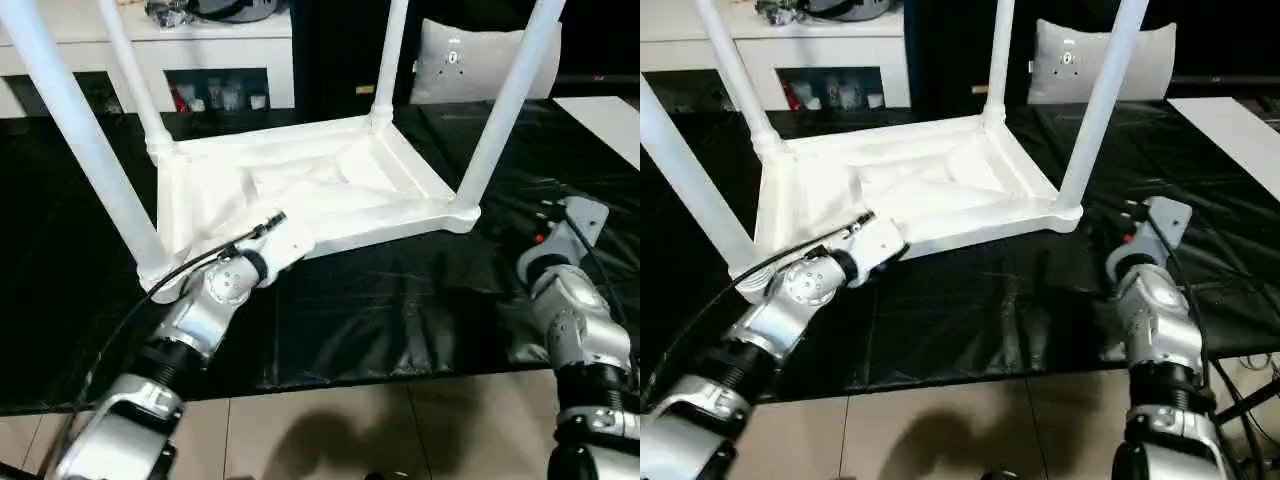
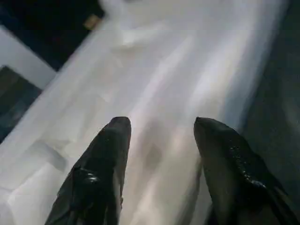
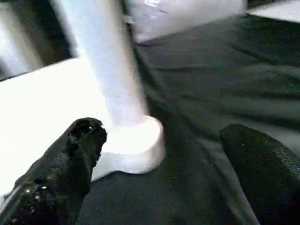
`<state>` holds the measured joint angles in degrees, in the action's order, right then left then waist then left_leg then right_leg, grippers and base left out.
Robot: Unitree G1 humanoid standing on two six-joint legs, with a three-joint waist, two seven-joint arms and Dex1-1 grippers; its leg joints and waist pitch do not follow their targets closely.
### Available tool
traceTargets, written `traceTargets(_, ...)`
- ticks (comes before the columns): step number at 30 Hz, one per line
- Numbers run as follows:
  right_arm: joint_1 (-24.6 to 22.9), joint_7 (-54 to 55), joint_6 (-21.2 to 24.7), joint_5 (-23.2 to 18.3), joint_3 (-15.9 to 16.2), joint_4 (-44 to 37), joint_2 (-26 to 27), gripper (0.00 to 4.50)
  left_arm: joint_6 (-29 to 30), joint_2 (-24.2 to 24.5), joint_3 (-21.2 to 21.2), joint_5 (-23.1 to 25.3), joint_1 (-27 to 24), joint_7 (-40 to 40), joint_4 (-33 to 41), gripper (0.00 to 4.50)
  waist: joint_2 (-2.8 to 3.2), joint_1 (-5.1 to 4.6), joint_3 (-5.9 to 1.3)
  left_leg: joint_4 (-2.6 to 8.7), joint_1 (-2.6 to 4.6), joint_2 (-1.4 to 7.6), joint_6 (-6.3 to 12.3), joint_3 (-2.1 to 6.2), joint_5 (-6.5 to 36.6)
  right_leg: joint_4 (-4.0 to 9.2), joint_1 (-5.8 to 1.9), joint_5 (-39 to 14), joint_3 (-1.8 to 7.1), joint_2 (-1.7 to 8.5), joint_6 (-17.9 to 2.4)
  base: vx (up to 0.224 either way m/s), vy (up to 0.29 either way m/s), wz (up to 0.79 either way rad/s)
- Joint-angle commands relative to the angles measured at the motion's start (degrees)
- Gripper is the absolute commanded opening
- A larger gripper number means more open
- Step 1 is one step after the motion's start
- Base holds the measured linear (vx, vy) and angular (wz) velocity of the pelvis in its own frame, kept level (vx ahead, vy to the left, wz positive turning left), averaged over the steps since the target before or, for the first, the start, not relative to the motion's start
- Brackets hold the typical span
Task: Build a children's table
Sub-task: Rotate table base
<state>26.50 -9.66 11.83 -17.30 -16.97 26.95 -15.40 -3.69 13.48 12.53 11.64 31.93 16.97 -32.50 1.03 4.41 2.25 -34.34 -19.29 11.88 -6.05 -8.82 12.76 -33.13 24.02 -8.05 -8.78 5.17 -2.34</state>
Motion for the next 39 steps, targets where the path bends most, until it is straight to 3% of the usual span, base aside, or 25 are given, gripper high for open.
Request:
traceTargets(1, -0.92, -1.00, 0.00, 0.90, 1.88, -2.20, 0.30, 4.50, -0.69, 0.11, -2.45, -2.94, -1.65, 0.19, 3.22, 2.42, -0.62, 0.26, -4.18, 3.29, -1.19, 0.32, 5.65, -0.54, 3.89, 4.15, -4.29, -19.84, 2.67, 3.08, -3.84, 0.000, 0.000, 0.00)
traceTargets(4, -3.52, -4.92, 2.06, -0.05, 5.13, -6.69, 1.27, 4.50, 0.15, 0.09, -4.05, -6.82, -7.51, 2.45, 10.72, 2.72, -0.58, 0.40, -3.94, 3.48, -1.25, 0.74, 5.87, -0.56, 4.43, 4.04, -4.18, -19.67, 2.86, 3.20, -4.42, 0.000, 0.000, 0.00)
traceTargets(6, -5.45, -7.77, 2.54, 0.12, 8.11, -9.70, 1.82, 4.50, 1.54, 0.00, -5.78, -7.99, -11.74, 1.04, 15.56, 2.81, -0.28, 0.31, -4.07, 3.45, -1.27, 0.88, 5.80, -0.44, 4.38, 3.83, -4.17, -18.54, 2.92, 3.06, -4.54, 0.000, 0.000, 0.00)
traceTargets(8, -7.40, -11.36, 3.15, -1.32, 10.69, -13.50, 3.00, 4.50, 2.37, -1.10, -9.32, -9.79, -16.56, -2.35, 21.01, 3.06, -0.26, 0.19, -3.64, 3.63, -1.12, 0.85, 5.84, -0.63, 5.84, 4.37, -3.80, -19.80, 2.89, 2.85, -4.26, 0.000, 0.000, 0.00)
traceTargets(9, -7.96, -12.30, 3.39, -1.69, 11.55, -14.73, 3.18, 4.50, 2.13, -1.46, -10.52, -10.21, -18.23, -3.56, 22.92, 3.17, -0.22, 0.24, -3.74, 3.64, -1.27, 0.99, 5.74, -0.51, 6.12, 4.19, -4.05, -19.34, 2.94, 3.00, -4.40, 0.000, 0.000, 0.00)
traceTargets(12, -8.98, -14.96, 3.01, -1.46, 14.18, -16.87, 2.68, 4.50, 1.41, -1.93, -12.18, -11.42, -21.39, -4.63, 26.63, 3.36, -0.30, 0.17, -3.16, 3.86, -1.08, 0.75, 5.49, -0.64, 8.66, 5.13, -3.65, -23.94, 2.77, 2.69, -2.52, 0.000, 0.000, 0.00)
traceTargets(13, -9.90, -16.44, 3.34, -0.58, 16.40, -18.28, 2.20, 4.50, 0.51, -2.40, -13.79, -11.55, -25.19, -6.22, 30.89, 3.58, -0.57, 0.22, -3.08, 3.90, -0.95, 0.92, 5.00, -0.49, 9.53, 5.16, -3.65, -25.65, 2.71, 2.86, -1.80, 0.000, 0.000, 0.00)
traceTargets(14, -10.25, -16.59, 3.93, -0.27, 16.86, -18.64, 2.40, 4.50, 0.80, -2.84, -15.03, -11.56, -28.38, -7.37, 34.27, 3.58, -0.43, 0.17, -2.86, 3.95, -0.94, 0.97, 4.61, -0.52, 10.34, 5.49, -3.51, -27.50, 2.69, 2.90, -0.94, 0.000, 0.000, 0.00)
traceTargets(18, -10.91, -17.89, 5.08, -0.43, 17.32, -19.47, 2.25, 4.50, 1.49, -3.47, -16.50, -11.65, -33.03, -8.68, 38.51, 3.86, -0.75, 0.08, -2.69, 4.00, -0.85, 0.58, 4.21, -0.42, 11.51, 6.15, -3.27, -30.62, 2.48, 2.65, 1.51, 0.000, 0.000, 0.00)
traceTargets(24, -11.68, -20.68, 5.51, -0.34, 19.21, -20.79, 0.74, 4.50, 3.11, -7.15, -18.88, -12.26, -41.70, -13.23, 47.50, 4.24, -1.03, -0.33, -2.61, 4.03, -1.30, 0.75, 4.44, -0.35, 11.87, 6.29, -3.38, -29.75, 2.48, 2.51, 2.01, 0.000, 0.000, 0.00)
traceTargets(27, -11.53, -20.45, 5.58, 0.30, 19.33, -20.61, 0.45, 4.50, 3.44, -8.05, -20.12, -12.45, -41.65, -14.88, 47.83, 4.44, -1.09, -0.55, -2.61, 3.92, -1.33, 0.45, 4.62, -0.31, 11.74, 6.57, -3.33, -30.40, 2.33, 2.34, 2.77, 0.000, 0.000, 0.00)
traceTargets(30, -11.40, -20.84, 7.61, 0.32, 19.21, -20.56, 0.22, 4.50, 4.75, -8.05, -22.66, -13.97, -38.46, -16.36, 46.28, 4.44, -1.26, -0.51, -2.78, 3.90, -1.31, 0.45, 4.52, -0.15, 11.28, 6.33, -3.51, -29.45, 2.32, 2.30, 2.95, 0.000, 0.000, 0.00)
traceTargets(33, -11.07, -19.60, 5.74, 2.14, 19.60, -19.57, 0.25, 4.50, 6.32, -6.88, -23.92, -14.75, -34.76, -16.41, 42.51, 4.44, -1.26, -0.59, -2.86, 3.94, -1.32, 0.45, 4.25, -0.05, 10.67, 6.12, -3.53, -27.99, 2.41, 2.32, 2.88, 0.000, 0.000, 0.00)
traceTargets(39, -9.56, -16.60, 8.53, 4.22, 19.99, -16.36, 0.28, 4.50, 6.98, -3.43, -25.94, -18.10, -23.77, -13.04, 30.22, 4.44, -1.50, -0.68, -3.36, 3.99, -1.13, 0.62, 4.09, 0.22, 7.43, 5.05, -3.75, -22.23, 2.84, 2.53, 0.33, 0.000, 0.000, 0.00)
